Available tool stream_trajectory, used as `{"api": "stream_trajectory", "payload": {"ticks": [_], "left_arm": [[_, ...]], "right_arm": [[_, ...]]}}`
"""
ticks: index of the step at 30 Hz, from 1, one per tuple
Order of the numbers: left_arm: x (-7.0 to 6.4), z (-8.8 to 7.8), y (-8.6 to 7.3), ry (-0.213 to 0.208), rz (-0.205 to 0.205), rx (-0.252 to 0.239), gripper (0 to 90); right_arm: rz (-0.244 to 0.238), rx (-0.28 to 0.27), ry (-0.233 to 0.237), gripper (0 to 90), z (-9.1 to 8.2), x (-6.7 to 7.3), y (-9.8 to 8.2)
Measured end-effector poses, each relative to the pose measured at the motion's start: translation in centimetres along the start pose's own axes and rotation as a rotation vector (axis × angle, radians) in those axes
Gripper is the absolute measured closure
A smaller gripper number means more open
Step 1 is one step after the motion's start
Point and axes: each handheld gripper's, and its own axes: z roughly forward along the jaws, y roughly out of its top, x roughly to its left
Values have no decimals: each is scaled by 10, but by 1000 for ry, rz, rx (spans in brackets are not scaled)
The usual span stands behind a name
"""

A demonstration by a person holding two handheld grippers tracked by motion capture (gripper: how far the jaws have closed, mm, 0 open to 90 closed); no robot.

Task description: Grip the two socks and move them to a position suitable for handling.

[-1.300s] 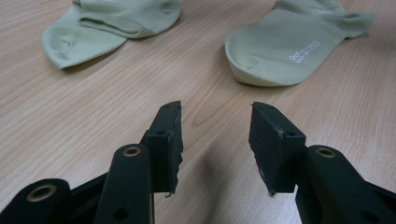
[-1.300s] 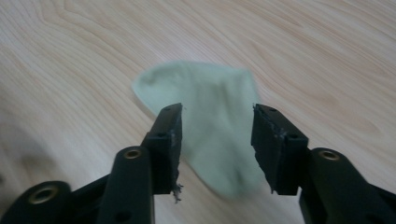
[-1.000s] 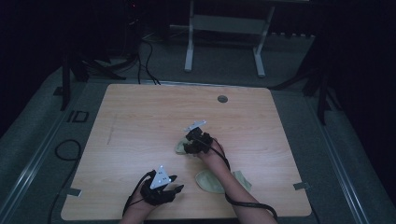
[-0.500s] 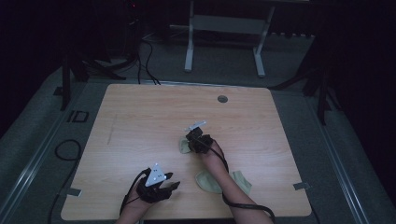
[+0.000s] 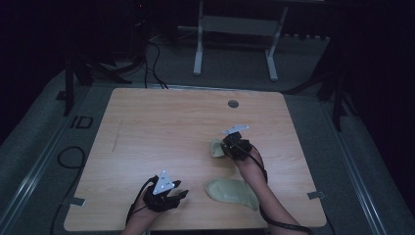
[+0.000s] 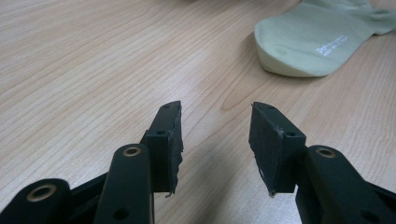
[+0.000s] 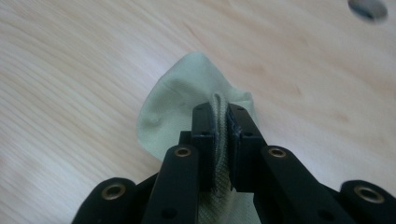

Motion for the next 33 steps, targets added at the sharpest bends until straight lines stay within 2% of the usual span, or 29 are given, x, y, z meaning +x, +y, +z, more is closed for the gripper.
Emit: {"api": "stream_trajectory", "payload": {"ticks": [2,3,4,6,7,8,9,10,11,12,16,18,20,23,24,25,26,27,28,31,33], "left_arm": [[1,2,0,-1,-1,2,539],[1,2,0,-1,-1,2,539],[1,3,0,-3,-1,4,539],[0,4,1,-7,-1,6,540],[-2,5,1,-13,8,11,541],[-2,5,1,-13,8,11,541],[-3,6,1,-15,7,11,541],[-3,6,1,-15,7,11,541],[-2,6,1,-14,7,13,541],[-2,6,1,-12,5,13,541],[-3,9,2,-21,0,14,541],[-3,10,2,-24,-1,16,541],[-2,12,4,-29,-8,17,541],[0,14,11,-39,-20,-1,551],[1,15,13,-46,-24,-6,551],[2,16,16,-43,-16,0,559],[2,18,19,-37,-10,3,569],[3,22,26,-29,0,5,569],[3,22,26,-29,0,5,575],[5,31,43,-16,23,4,591],[6,39,56,-10,51,1,652]], "right_arm": [[39,29,-3,824,6,-9,-18],[39,29,-3,824,6,-9,-18],[57,44,8,822,11,-10,-28],[58,43,11,815,14,-10,-32],[68,56,36,742,20,-8,-40],[68,56,36,742,20,-8,-40],[45,59,22,643,26,-3,-46],[53,49,19,583,26,-1,-48],[53,49,19,583,26,-1,-48],[42,49,3,515,26,4,-48],[65,38,-16,443,28,7,-48],[81,35,-14,437,29,6,-47],[107,38,17,409,28,3,-46],[111,25,18,413,21,0,-45],[115,9,14,453,17,-2,-45],[104,-24,19,558,5,-5,-47],[95,-31,21,604,0,-7,-49],[87,-31,30,615,-3,-9,-51],[86,-23,42,626,-5,-11,-54],[78,-13,42,638,-7,-12,-58],[69,2,52,618,-5,-12,-60]]}}
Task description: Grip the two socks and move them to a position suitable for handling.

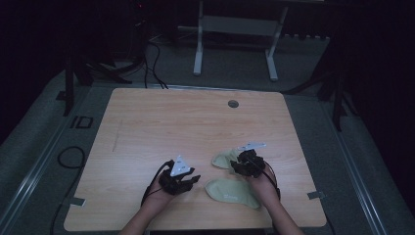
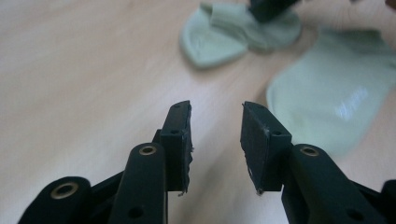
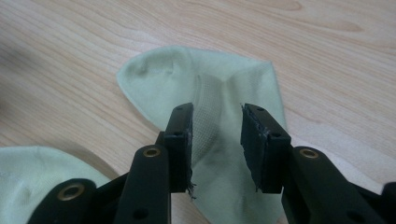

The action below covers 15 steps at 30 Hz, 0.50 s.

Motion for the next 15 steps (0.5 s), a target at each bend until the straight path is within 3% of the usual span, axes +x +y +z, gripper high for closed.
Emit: {"api": "stream_trajectory", "payload": {"ticks": [4,8,10,11,12,15], "left_arm": [[1,20,26,-10,24,-5,731],[1,45,43,-5,63,19,782],[-2,63,48,1,85,35,827],[-2,63,48,1,85,35,853],[-4,73,48,7,118,71,856],[-5,82,48,8,125,108,859]], "right_arm": [[-31,-4,-5,597,3,7,0],[-30,-14,2,597,5,10,4],[-38,-2,-10,599,11,12,6],[-43,6,-11,600,13,13,6],[-47,15,-16,600,15,13,5],[-43,31,-18,616,19,13,3]]}}
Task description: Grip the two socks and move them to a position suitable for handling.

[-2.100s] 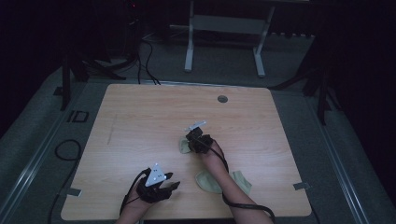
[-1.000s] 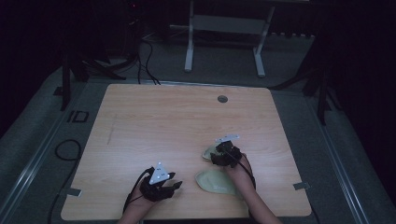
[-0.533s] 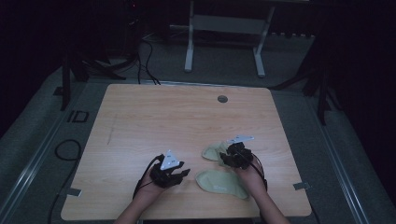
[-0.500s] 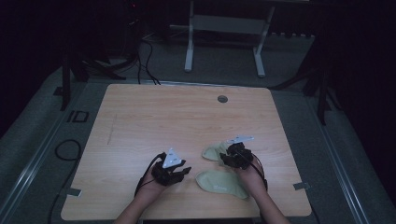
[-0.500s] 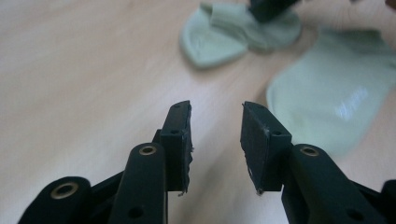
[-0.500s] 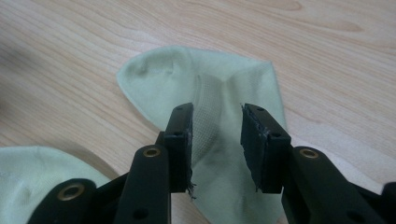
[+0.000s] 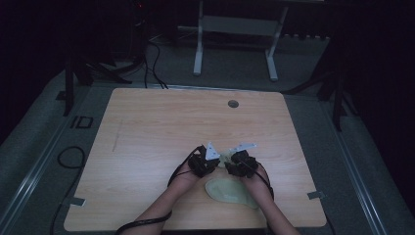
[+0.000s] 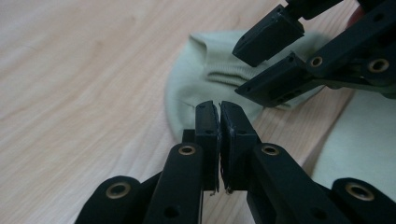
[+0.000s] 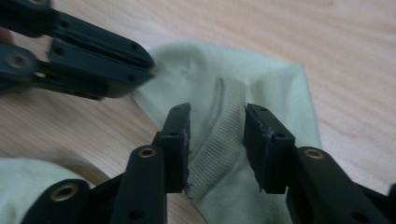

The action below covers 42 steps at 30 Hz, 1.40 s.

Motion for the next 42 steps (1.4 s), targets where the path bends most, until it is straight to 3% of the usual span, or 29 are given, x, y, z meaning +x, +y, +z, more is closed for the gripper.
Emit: {"api": "stream_trajectory", "payload": {"ticks": [2,3,8,15,20,29,34,38,40,42], "left_arm": [[0,3,0,5,-2,14,875],[1,9,0,6,-1,46,876],[5,9,-2,15,-22,40,891],[10,6,-8,0,-45,27,892],[14,3,-11,-10,-59,19,892],[16,3,-11,-23,-40,29,891],[17,3,-10,-26,-38,31,891],[16,4,-9,-21,-29,39,890],[16,4,-9,-20,-26,40,891],[16,4,-9,-19,-28,40,891]], "right_arm": [[0,8,-4,621,2,0,-1],[5,8,-11,710,2,-2,-3],[0,20,-4,814,0,-5,-3],[30,-31,42,818,-21,-13,1],[65,-73,44,816,-42,-34,2],[118,-38,-9,812,-46,-70,-10],[135,-19,-20,801,-43,-80,-18],[128,2,-42,700,-41,-84,-21],[120,-13,-65,738,-43,-84,-20],[107,-21,-55,810,-43,-81,-21]]}}
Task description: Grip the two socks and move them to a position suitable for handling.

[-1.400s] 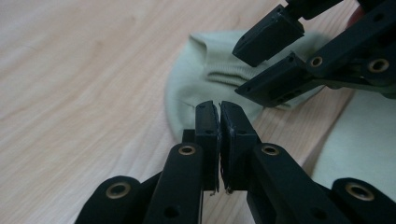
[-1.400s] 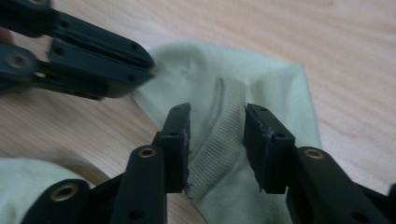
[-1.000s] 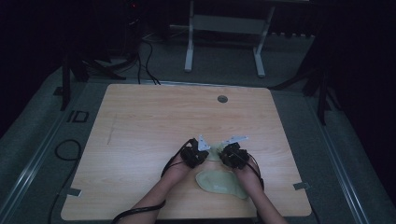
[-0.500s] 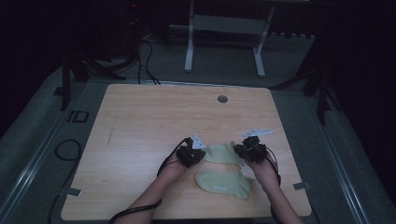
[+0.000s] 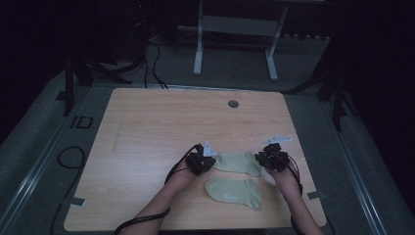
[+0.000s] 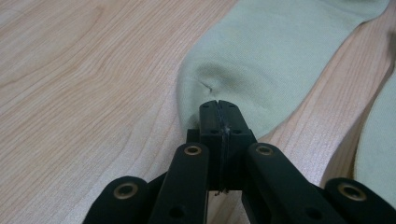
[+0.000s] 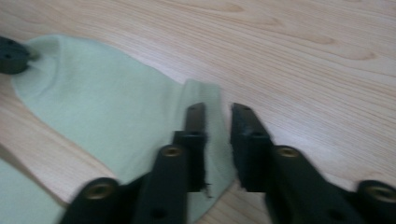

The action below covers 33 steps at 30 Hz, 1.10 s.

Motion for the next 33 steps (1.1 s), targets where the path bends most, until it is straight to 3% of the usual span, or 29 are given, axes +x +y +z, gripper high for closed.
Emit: {"api": "stream_trajectory", "payload": {"ticks": [5,9,14,22,23,26,30,32,33], "left_arm": [[1,0,1,-2,-1,3,890],[2,1,3,-10,1,12,890],[3,3,5,-5,6,14,890],[4,4,5,-13,-9,3,887],[4,4,5,-14,-11,0,872],[4,-4,8,-49,-31,-34,712],[2,-24,11,-89,-53,-46,510],[-2,-35,9,-79,-60,-44,444],[-3,-40,7,-92,-67,-38,440]], "right_arm": [[-6,19,35,876,13,4,-4],[-4,50,19,888,25,4,-7],[18,42,0,888,25,-2,-10],[3,43,-14,857,26,0,-9],[-2,43,-16,846,25,1,-9],[-30,34,5,779,21,3,-9],[-58,36,57,612,9,4,-11],[-69,26,52,539,2,5,-13],[-72,27,63,544,-3,5,-14]]}}
